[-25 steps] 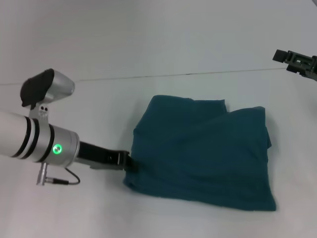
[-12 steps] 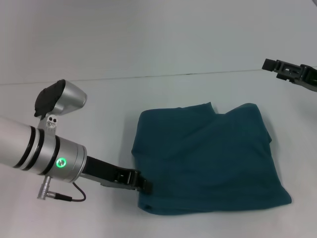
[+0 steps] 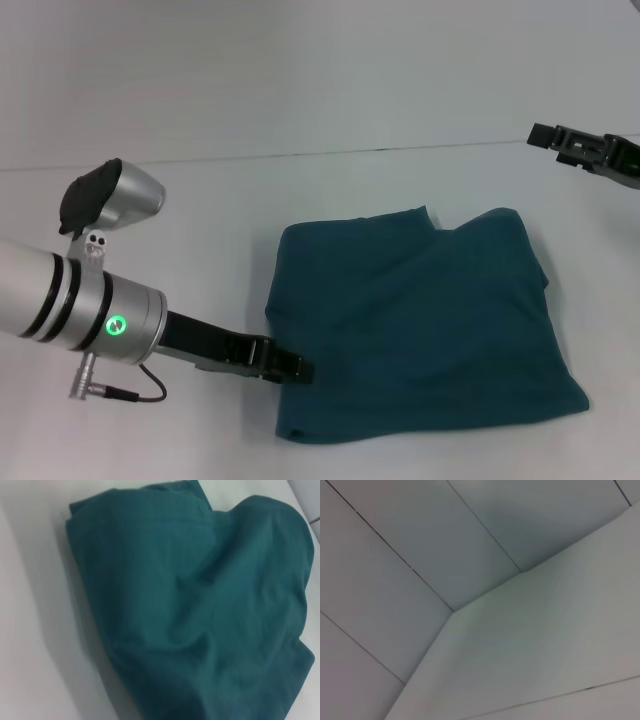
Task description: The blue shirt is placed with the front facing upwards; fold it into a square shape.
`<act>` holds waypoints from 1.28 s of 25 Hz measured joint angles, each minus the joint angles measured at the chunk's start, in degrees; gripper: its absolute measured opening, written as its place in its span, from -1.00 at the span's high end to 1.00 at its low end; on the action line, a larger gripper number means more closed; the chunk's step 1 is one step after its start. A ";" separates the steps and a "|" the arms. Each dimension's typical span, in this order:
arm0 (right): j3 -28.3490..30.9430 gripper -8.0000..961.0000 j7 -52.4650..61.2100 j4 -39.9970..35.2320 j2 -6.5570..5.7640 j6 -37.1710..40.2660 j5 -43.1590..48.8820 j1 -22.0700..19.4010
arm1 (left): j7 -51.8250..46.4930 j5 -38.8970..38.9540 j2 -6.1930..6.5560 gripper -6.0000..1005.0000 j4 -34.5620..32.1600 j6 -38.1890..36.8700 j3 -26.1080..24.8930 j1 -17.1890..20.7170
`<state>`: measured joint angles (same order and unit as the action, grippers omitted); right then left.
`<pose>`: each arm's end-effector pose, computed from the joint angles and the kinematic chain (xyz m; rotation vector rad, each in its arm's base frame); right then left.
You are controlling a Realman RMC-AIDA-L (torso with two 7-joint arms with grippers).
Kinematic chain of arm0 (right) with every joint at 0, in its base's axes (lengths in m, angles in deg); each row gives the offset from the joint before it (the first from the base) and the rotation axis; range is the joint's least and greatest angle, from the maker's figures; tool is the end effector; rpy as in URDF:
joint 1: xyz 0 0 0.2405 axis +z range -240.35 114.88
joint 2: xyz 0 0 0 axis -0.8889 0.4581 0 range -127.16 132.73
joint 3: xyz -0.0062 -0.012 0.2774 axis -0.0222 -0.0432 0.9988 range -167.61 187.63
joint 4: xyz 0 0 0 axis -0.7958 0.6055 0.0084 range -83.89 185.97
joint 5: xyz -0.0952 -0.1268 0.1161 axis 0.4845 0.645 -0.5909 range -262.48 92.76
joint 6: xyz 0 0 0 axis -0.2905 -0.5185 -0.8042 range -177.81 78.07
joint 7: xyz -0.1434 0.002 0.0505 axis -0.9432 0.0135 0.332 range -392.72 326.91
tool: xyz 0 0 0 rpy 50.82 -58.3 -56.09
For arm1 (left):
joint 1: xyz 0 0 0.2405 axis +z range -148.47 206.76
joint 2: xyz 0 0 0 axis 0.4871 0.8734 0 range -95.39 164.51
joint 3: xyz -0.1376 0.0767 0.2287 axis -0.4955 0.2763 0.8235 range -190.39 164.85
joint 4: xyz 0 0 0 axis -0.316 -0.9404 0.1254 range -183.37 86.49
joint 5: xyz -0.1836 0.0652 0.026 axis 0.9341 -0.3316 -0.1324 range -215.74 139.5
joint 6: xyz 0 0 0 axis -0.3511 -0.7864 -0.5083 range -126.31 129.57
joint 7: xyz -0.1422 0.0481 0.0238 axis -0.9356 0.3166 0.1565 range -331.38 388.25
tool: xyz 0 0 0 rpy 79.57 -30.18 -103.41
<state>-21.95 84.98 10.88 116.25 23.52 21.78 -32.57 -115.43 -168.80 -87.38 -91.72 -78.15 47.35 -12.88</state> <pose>0.3053 0.3897 0.0741 -2.0042 1.3901 0.9397 -0.2116 0.3628 -0.0766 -2.5867 -1.6600 -0.0873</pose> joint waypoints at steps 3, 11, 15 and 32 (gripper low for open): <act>-0.04 -0.90 0.54 0.00 -0.10 -0.01 1.27 -0.02 | 0.00 -0.32 0.14 0.45 -1.02 -0.12 -0.62 -0.01; -0.35 -0.90 1.78 0.00 -0.58 0.45 5.05 0.55 | 1.94 0.50 -0.40 -0.14 -5.05 2.30 -3.92 -0.33; -1.96 -0.86 2.23 0.13 -0.58 0.02 5.68 0.80 | 3.46 1.44 -1.80 -0.25 -4.95 8.35 -4.03 -1.80; -11.46 0.63 0.32 1.78 2.17 -11.52 16.26 6.57 | 15.64 12.68 -1.55 -0.22 -2.38 12.64 -4.48 3.15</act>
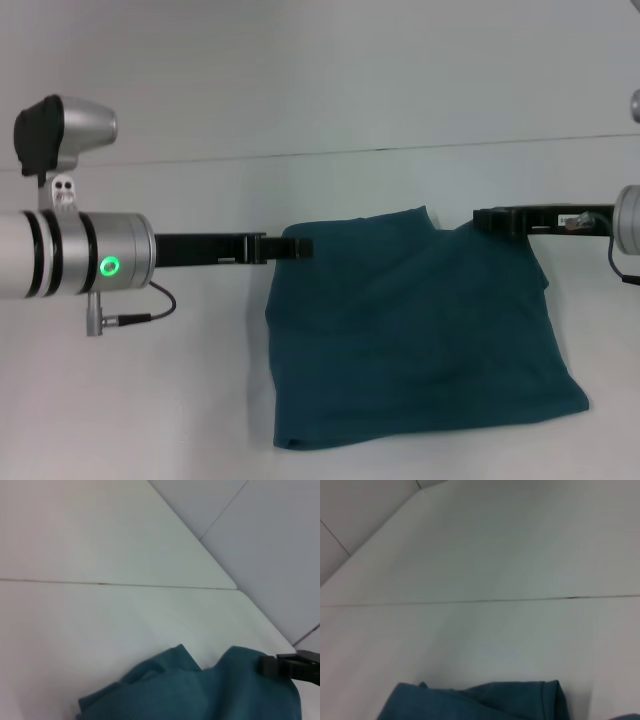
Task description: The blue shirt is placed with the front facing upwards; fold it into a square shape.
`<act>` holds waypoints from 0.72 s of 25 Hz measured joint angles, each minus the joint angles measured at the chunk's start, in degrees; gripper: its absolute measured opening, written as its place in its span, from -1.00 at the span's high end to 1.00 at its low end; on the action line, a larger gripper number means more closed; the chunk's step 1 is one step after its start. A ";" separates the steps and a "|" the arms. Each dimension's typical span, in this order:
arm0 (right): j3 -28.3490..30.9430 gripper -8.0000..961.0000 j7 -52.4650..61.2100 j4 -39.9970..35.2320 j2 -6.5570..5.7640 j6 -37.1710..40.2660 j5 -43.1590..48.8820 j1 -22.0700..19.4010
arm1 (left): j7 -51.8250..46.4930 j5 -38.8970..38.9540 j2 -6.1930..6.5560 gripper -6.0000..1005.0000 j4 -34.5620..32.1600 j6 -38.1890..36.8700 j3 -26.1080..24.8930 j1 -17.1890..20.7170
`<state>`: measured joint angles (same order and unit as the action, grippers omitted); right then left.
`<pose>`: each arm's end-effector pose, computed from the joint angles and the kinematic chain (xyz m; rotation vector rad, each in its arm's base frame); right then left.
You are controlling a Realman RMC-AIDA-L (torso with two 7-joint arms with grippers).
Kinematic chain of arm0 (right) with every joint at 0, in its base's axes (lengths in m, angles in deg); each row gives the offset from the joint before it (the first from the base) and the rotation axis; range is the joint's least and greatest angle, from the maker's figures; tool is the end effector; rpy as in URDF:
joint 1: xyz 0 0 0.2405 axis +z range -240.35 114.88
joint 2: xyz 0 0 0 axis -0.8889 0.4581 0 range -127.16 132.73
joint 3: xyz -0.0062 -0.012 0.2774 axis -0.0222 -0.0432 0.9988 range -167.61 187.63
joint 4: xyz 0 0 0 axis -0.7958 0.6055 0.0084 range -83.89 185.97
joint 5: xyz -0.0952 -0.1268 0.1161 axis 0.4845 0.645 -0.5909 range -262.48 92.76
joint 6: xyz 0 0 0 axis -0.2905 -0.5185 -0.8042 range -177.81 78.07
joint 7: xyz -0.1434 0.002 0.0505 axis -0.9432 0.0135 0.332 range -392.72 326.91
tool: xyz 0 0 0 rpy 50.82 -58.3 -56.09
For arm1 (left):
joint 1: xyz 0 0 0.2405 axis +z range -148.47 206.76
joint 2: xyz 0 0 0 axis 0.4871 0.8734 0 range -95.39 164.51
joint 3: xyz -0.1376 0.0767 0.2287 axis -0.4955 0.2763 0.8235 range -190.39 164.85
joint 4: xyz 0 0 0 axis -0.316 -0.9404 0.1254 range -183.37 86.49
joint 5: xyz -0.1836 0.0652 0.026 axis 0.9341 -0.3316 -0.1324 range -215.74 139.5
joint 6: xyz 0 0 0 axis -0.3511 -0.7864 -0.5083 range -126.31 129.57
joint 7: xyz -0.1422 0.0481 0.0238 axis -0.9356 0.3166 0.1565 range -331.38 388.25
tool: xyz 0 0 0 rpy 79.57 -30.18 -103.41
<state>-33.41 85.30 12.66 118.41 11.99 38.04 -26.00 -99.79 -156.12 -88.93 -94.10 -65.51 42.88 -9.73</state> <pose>0.2921 0.4139 0.0119 -2.2102 1.2830 0.4295 -0.2014 0.3971 -0.0581 -2.4711 -1.3495 -0.5429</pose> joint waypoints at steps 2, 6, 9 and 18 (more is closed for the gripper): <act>-0.58 0.71 0.01 0.43 0.21 -1.27 1.36 0.49 | 0.31 0.23 -0.06 -0.22 0.01 -0.05 0.00 0.24; -2.19 0.87 0.30 2.60 0.54 -5.00 4.85 1.99 | 0.77 1.24 -0.11 -0.22 0.18 0.04 -0.02 0.92; -3.62 0.99 0.37 3.81 1.31 -8.46 7.31 2.95 | 0.79 1.47 -0.13 -0.23 0.32 0.30 -0.02 1.06; -8.02 0.98 0.46 5.09 3.50 -17.27 10.27 4.30 | 1.12 2.06 -0.35 -0.23 1.05 0.69 -0.02 1.09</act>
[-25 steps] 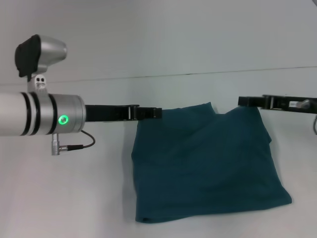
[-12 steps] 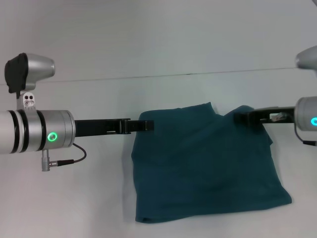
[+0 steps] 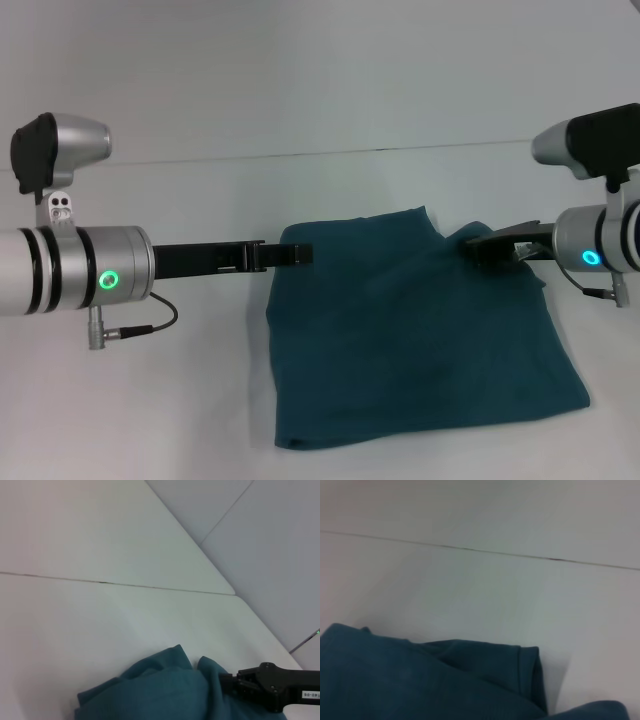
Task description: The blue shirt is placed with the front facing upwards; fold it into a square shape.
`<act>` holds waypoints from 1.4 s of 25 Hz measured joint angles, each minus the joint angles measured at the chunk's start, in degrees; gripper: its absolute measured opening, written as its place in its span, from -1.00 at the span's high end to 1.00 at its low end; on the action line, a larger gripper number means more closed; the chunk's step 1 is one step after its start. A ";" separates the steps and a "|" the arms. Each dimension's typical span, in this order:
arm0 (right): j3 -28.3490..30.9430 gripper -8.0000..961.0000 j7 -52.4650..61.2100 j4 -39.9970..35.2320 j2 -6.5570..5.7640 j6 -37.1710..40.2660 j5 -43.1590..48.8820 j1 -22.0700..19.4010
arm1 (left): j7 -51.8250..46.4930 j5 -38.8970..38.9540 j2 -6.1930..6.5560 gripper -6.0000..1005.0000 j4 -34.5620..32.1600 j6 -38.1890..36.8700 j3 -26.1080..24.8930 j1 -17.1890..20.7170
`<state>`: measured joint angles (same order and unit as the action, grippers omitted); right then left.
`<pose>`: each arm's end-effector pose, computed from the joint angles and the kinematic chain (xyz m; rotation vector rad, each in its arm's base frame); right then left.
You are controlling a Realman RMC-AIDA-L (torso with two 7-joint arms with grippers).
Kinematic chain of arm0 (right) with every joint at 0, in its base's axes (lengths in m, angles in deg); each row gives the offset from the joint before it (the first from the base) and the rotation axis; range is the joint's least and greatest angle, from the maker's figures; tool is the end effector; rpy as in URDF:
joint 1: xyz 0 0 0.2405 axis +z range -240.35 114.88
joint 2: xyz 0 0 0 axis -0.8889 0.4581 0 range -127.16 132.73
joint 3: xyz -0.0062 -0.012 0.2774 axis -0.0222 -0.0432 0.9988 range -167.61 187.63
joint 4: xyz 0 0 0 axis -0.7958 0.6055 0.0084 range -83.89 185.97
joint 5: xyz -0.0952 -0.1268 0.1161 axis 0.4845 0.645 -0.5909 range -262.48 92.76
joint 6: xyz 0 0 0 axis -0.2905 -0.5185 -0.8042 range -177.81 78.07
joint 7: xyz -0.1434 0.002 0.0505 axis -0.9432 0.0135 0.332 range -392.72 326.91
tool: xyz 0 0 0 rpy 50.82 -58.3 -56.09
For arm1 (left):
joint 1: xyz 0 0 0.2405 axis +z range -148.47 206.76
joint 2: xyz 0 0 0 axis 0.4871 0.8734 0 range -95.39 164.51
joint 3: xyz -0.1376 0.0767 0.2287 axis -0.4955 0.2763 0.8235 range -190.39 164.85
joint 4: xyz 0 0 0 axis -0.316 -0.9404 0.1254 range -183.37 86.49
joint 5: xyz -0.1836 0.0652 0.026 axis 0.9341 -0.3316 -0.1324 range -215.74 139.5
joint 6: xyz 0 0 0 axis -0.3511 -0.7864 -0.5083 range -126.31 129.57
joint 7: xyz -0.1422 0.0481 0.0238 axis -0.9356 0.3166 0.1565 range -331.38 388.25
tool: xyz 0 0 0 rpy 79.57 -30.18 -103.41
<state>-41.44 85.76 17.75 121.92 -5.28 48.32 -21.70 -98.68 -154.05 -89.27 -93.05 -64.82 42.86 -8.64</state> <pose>0.2928 0.4294 -0.0336 -2.1946 1.1092 0.1104 -0.2064 0.3930 -0.0615 -2.4492 -1.3803 -0.5833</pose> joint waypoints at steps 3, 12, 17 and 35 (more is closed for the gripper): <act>-0.99 0.98 -0.02 0.70 0.26 -2.87 0.12 0.32 | 0.85 0.91 -0.01 -0.23 0.87 0.37 0.01 0.07; -1.32 0.89 -0.53 -4.07 0.42 -2.11 -4.14 -0.63 | 1.39 1.51 0.07 -0.23 1.28 0.45 -0.01 0.18; -1.62 0.84 -0.13 -4.93 0.29 -0.58 -4.18 1.43 | 1.91 1.63 -0.02 -0.23 1.44 0.44 -1.28 0.25; -5.53 0.13 -1.38 -2.94 0.34 2.08 -4.21 4.70 | 4.20 1.77 0.13 -0.24 1.63 -1.20 -1.67 0.26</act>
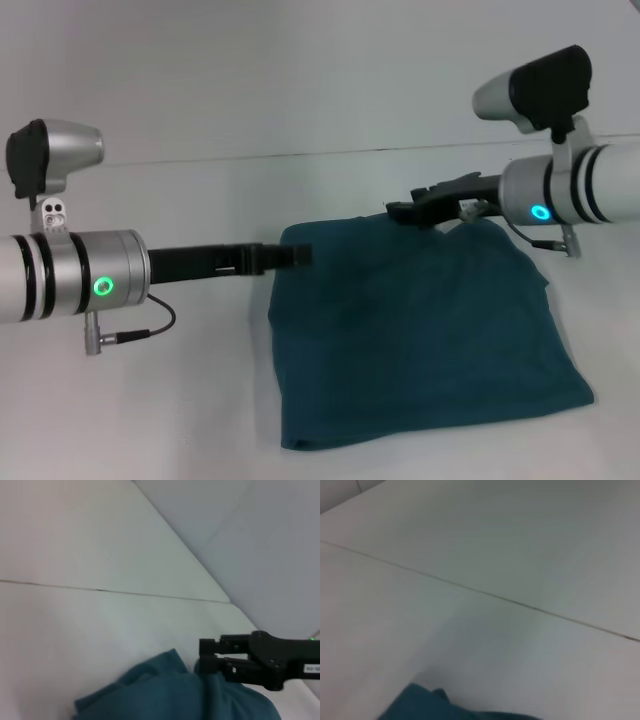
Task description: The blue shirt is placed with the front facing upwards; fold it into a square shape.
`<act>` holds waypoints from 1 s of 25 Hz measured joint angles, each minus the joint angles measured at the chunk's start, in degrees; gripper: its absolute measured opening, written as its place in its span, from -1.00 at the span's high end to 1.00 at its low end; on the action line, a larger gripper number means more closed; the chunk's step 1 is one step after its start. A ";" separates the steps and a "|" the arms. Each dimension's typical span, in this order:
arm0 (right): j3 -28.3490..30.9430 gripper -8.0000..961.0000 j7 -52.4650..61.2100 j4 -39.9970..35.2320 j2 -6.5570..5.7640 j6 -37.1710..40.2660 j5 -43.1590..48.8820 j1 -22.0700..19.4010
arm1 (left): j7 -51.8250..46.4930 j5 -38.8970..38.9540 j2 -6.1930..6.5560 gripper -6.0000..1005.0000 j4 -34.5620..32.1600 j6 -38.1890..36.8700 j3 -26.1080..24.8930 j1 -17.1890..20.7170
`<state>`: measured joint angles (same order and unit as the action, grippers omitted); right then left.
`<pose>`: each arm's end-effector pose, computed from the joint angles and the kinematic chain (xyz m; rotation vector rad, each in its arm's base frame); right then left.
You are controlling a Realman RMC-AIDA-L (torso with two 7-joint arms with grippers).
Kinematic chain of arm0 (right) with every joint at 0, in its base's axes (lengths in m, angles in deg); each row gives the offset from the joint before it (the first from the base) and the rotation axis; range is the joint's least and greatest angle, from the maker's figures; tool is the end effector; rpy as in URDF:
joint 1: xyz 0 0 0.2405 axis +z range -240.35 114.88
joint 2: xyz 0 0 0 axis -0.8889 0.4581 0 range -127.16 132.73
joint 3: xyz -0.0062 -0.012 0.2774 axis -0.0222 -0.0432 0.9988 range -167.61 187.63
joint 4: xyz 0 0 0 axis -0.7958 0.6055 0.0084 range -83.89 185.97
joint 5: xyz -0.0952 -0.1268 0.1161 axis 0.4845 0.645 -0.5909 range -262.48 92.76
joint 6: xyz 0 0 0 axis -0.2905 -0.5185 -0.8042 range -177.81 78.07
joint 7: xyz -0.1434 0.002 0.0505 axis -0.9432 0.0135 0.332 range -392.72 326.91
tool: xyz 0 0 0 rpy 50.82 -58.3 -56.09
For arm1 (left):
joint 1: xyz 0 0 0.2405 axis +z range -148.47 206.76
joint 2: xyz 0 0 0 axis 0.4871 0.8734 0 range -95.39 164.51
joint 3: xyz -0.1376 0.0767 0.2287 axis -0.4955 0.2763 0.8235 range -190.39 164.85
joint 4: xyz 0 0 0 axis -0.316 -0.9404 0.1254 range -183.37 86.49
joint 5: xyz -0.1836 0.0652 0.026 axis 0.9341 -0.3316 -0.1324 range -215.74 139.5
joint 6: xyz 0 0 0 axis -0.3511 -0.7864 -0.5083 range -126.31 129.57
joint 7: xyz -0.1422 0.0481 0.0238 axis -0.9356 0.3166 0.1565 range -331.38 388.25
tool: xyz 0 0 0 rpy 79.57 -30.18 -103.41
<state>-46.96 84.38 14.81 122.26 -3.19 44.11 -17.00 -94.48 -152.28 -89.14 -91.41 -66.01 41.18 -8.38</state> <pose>0.2326 0.4520 -0.0408 -2.3314 0.9251 0.1712 -0.2096 0.3900 -0.0606 -2.4679 -1.3495 -0.6249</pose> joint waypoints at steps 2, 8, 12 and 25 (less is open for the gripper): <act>0.17 0.04 -1.72 -0.63 0.01 1.37 -0.21 -1.12 | 2.36 0.00 0.06 -0.24 -0.05 -2.78 0.01 0.00; 0.51 -0.05 -11.73 -5.79 -0.03 10.45 -10.07 -8.70 | 10.16 1.18 -0.20 -0.24 -0.43 -9.63 0.01 1.32; 0.54 -0.11 -18.17 -9.48 -0.06 16.25 -15.34 -14.51 | 14.78 5.49 -0.32 -0.24 -0.08 -12.79 -0.13 3.45; 6.89 -0.84 -28.35 -10.93 -2.30 37.36 -18.16 -20.98 | 21.12 5.60 -0.32 -0.77 0.10 -19.39 0.20 4.52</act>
<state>-40.07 56.03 3.87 119.96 34.16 25.95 -37.98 -73.36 -146.68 -89.45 -91.31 -85.41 41.38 -3.87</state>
